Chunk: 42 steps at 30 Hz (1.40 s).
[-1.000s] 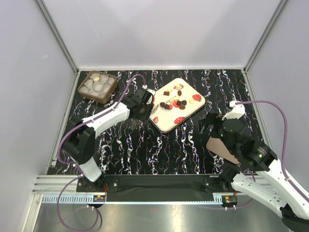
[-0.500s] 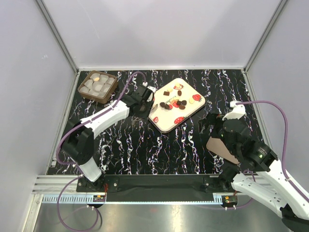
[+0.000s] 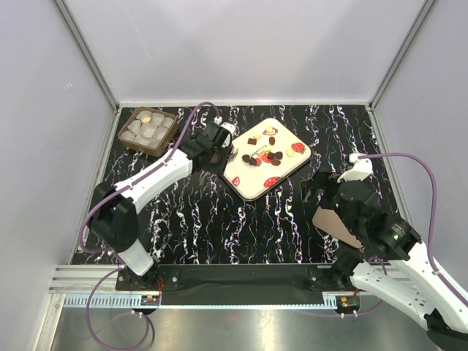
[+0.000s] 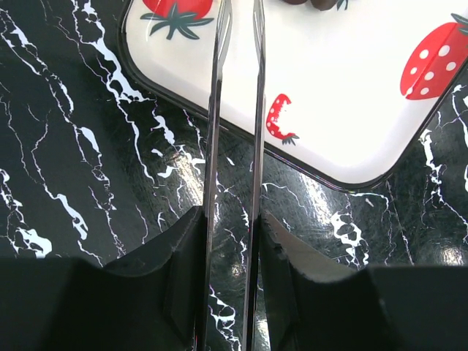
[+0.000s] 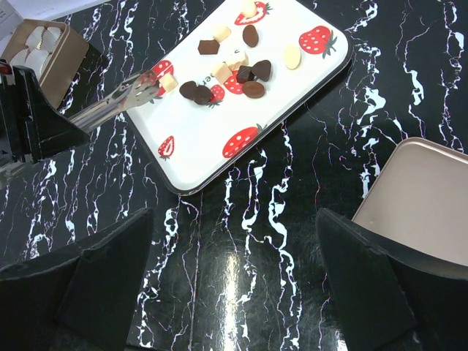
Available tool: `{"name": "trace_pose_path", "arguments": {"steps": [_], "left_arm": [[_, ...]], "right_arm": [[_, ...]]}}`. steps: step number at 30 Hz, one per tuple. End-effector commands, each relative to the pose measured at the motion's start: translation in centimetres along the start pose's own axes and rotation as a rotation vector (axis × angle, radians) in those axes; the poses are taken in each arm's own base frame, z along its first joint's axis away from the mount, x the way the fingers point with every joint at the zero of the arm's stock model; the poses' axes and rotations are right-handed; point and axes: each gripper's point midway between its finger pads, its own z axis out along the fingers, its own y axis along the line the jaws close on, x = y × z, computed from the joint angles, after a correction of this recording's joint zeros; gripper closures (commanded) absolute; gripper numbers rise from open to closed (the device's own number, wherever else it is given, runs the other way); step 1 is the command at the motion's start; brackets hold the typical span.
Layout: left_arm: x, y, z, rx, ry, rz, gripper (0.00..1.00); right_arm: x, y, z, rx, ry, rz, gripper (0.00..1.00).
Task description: Pack the chocolate
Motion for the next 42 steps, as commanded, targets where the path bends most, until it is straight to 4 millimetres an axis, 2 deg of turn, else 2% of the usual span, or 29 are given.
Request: {"name": "trace_pose_path", "arguments": {"steps": [1,4,6,20,42], "left_arm": [[-2.9,0.0,-2.4,-0.006,-0.101,-0.023,0.62],[-2.8,0.1,-2.1,-0.01,-0.101,-0.014,0.53],[-2.9,0.4,-1.6,-0.025,-0.108,-0.011,0.51],[-2.9,0.5,3.4,-0.077,-0.045,0.01,0.51],[-2.8,1.2,6.0,-0.11,-0.002,0.015,0.51]], "right_arm": [[-0.7,0.1,0.1,0.001,-0.033,0.023,0.0],[-0.7,0.2,0.1,-0.001,-0.033,0.023,0.0],[-0.6,0.2,0.1,-0.001,-0.033,0.027,0.0],[-0.8,-0.2,0.1,0.012,-0.044,0.015,0.0],[-0.7,-0.3,0.4,0.021,-0.05,0.006,0.0]]}}
